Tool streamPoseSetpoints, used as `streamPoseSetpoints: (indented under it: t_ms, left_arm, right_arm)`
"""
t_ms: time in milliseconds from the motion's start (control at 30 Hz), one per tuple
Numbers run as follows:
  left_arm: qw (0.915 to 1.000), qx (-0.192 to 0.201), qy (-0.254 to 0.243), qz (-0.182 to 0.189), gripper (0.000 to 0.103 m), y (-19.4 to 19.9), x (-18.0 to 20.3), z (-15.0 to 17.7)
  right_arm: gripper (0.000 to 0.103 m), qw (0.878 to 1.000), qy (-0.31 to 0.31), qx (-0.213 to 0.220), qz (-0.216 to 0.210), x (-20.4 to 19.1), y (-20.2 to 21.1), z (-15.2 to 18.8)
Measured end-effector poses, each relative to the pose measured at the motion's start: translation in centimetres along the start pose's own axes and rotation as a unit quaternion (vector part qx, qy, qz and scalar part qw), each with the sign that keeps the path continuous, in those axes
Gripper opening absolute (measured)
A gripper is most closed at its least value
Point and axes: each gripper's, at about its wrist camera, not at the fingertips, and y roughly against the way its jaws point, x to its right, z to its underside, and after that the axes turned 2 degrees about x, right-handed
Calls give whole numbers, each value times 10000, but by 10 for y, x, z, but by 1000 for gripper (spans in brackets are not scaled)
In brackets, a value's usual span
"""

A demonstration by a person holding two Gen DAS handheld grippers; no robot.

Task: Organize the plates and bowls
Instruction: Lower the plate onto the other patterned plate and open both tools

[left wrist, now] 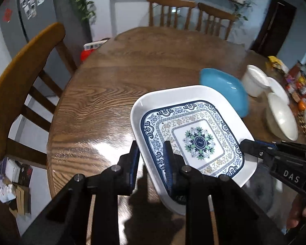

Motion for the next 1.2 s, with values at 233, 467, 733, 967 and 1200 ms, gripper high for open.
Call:
streamPoseSetpoints:
  t_ms: [233, 467, 733, 967, 1200]
  left_arm:
    - [9946, -89, -734, 721, 19, 16, 61, 19]
    - [9801, -429, -1495, 1236, 20, 7, 114, 50]
    - [9772, -761, -1686, 1044, 22, -18, 118, 64]
    - [9770, -791, -1853, 699, 23, -35, 123, 64]
    - [9815, -757, -1673, 538, 23, -49, 114, 46]
  right_arm:
    - [10, 9979, -396, 213, 464, 30, 59, 52]
    - [10, 9894, -1141, 33, 899, 74, 82, 108]
    - [11, 9877, -1169, -81, 1036, 81, 66, 125]
    - [11, 9877, -830, -161, 1315, 75, 58, 115]
    - [11, 9902, -810, -30, 1141, 80, 48, 99]
